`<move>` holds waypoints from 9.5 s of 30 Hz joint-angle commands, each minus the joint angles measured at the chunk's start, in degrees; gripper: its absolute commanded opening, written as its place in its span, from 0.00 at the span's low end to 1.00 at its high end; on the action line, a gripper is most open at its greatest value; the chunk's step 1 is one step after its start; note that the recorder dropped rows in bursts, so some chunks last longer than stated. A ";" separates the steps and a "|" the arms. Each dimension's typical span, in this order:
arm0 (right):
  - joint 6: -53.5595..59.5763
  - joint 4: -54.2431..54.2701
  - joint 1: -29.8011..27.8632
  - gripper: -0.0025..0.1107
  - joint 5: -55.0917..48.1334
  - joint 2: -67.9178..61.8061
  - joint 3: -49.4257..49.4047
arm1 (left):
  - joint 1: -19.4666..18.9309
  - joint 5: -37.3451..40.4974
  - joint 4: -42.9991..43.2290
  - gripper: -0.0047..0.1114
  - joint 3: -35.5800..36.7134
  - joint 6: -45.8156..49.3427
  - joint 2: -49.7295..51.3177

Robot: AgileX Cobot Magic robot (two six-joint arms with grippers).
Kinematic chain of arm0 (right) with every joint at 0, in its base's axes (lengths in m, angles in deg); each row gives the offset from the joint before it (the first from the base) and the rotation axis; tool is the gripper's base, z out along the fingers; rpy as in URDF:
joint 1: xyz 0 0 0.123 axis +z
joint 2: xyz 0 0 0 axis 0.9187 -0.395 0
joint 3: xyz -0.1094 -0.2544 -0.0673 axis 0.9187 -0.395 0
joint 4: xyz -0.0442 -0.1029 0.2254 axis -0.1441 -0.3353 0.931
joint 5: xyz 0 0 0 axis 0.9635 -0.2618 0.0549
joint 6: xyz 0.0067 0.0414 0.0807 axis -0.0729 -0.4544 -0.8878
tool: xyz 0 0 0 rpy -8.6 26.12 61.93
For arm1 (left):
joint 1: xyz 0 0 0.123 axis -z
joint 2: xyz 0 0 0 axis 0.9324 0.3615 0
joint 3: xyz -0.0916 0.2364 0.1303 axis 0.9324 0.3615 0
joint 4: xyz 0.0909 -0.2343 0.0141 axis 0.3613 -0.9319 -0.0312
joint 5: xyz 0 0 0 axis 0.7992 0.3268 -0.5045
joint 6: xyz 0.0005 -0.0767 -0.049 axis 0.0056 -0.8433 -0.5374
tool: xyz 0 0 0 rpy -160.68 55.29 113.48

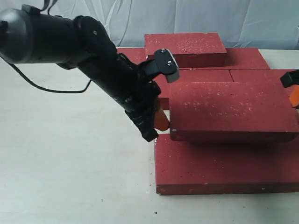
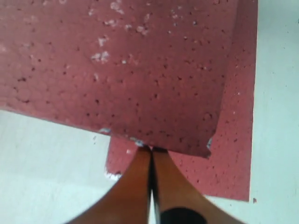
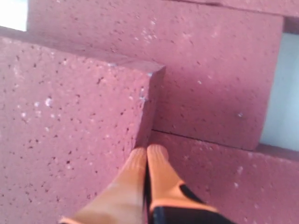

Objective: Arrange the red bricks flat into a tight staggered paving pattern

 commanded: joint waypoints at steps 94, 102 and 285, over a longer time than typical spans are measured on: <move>10.25 0.02 56.19 0.01 15.33 -30.91 20.14 | -47.32 -15.77 -21.54 0.04 14.53 3.77 3.82; 3.78 -8.59 56.19 0.01 15.43 -30.91 20.14 | -44.61 -15.67 -20.56 0.04 14.53 4.82 3.82; 1.22 -5.47 26.27 0.01 28.51 -8.07 0.83 | -20.45 -19.23 2.67 0.04 9.84 -19.05 9.75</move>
